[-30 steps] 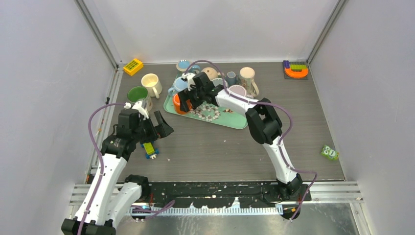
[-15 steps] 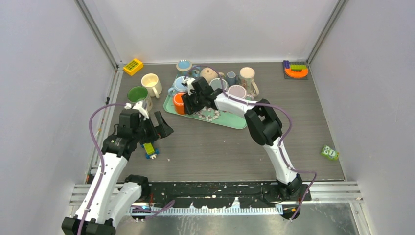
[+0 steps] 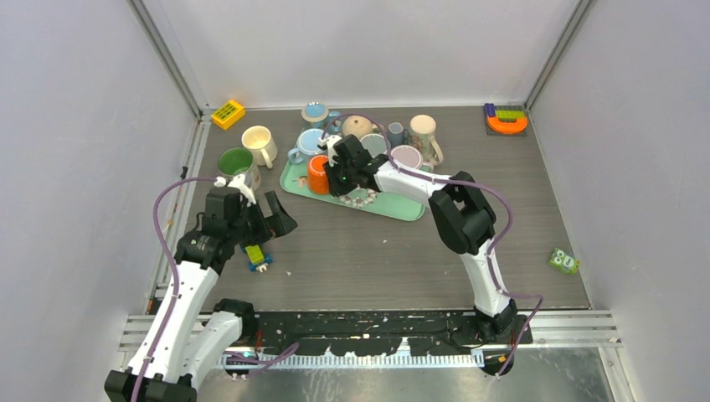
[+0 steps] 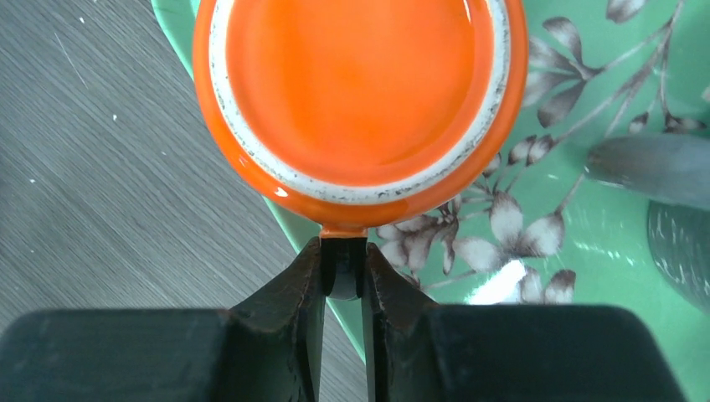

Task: Turn the mug right side up
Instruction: Turn over the cup on the tray.

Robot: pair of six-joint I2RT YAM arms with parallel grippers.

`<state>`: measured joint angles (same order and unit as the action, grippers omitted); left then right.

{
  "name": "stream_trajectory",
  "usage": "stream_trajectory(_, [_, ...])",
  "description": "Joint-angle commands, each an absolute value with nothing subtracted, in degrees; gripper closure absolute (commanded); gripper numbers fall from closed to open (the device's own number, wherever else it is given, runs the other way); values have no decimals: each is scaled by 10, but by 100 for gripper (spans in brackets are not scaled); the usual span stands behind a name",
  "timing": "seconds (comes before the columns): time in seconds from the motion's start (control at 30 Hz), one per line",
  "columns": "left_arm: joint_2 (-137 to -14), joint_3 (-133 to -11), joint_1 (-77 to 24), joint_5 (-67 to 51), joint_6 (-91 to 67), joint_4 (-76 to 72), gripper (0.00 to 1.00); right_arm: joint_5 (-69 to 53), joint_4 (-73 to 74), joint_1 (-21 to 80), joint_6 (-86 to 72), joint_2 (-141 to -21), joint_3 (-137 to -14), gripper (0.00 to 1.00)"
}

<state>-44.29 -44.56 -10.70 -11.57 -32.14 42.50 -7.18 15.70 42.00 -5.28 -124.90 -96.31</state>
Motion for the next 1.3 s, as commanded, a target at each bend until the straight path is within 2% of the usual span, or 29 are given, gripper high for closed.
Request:
stream_trajectory(0.0, [-444,-439,-111,-116,-322,414,0,-49,151,420,-54,-1190,-945,81])
stream_trajectory(0.3, [-451,-422,-116,-128,-332,394,0,21,171,422,-50,-1145,-882,80])
stream_trajectory(0.47, [-455,-419,-116,-131,-333,388,0,23,173,424,-49,-1144,-880,52])
stream_trajectory(0.57, [-454,-419,-117,-131,-334,388,0,20,179,424,-41,-1155,-898,44])
stream_trajectory(0.83, [-453,-420,-117,-130,-334,390,0,15,214,424,-4,-1178,-954,43])
stream_trajectory(1.27, [-462,-421,-117,-135,-333,388,0,-10,279,424,16,-1219,-1004,52])
